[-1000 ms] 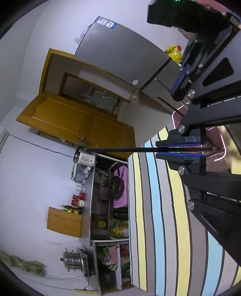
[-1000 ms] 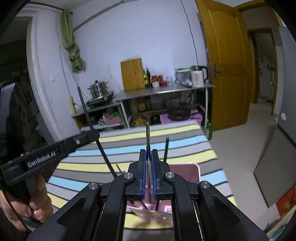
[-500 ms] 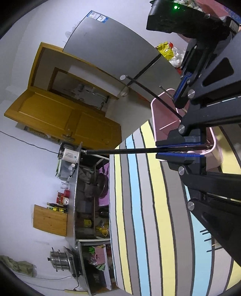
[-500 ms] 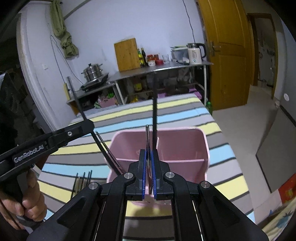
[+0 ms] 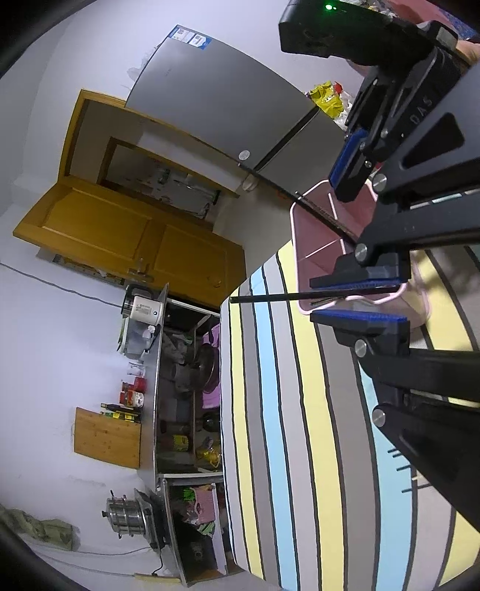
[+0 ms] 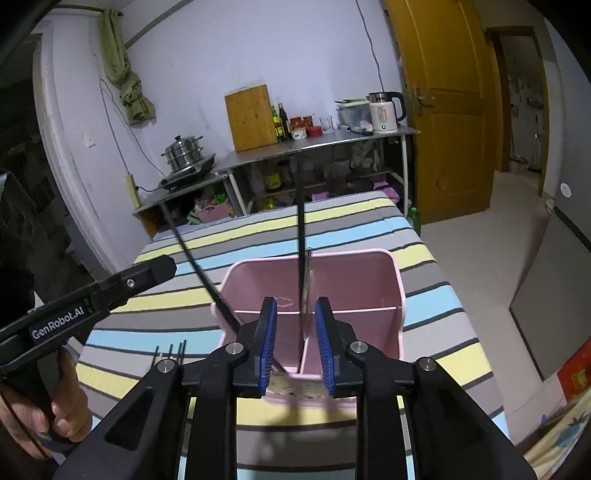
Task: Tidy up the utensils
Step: 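Open both tools to release the chopsticks into the holder, then move both open tools back toward the remaining chopsticks on the cloth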
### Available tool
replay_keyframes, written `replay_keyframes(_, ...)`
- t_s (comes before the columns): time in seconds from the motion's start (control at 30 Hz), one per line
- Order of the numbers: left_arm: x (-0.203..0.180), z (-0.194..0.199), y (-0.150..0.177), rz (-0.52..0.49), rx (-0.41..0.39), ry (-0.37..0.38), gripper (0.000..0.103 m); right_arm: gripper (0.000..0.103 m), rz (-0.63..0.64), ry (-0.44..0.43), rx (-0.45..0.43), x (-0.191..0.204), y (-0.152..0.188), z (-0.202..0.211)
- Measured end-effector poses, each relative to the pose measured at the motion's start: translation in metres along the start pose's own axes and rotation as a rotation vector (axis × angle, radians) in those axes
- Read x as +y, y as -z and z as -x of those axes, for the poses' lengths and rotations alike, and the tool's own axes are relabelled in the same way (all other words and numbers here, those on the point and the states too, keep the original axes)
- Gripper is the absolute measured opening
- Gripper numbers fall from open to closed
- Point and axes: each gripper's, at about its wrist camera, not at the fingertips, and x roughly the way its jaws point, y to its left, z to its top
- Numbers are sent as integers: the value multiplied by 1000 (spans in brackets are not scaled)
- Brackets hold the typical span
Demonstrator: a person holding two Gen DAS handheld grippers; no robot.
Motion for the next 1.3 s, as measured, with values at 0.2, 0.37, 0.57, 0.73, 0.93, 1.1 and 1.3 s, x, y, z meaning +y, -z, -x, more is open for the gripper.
replay_keyframes(0.2, 2, 37, 26, -10, -33, -30, 10, 22, 37, -6, -19, 19, 13, 22)
replay_keyframes(0.37, 9, 67, 47, -3, -56, -61, 10, 22, 72, -3, -25, 36, 28, 38)
replay_keyframes(0.57, 18, 98, 77, 2, -64, -96, 10, 22, 91, -24, -27, 52, 53, 56)
replay_keyframes(0.73, 26, 122, 104, 14, -73, -138, 10, 22, 108, -31, -22, 63, 71, 65)
replay_keyframes(0.93, 41, 141, 132, 26, -66, -173, 10, 22, 128, -44, -4, 75, 96, 70)
replay_keyframes(1.1, 56, 151, 149, 44, -52, -205, 10, 22, 137, -56, 24, 85, 108, 65)
replay_keyframes(1.3, 74, 151, 163, 78, -32, -228, 15, 22, 152, -80, 66, 96, 121, 52)
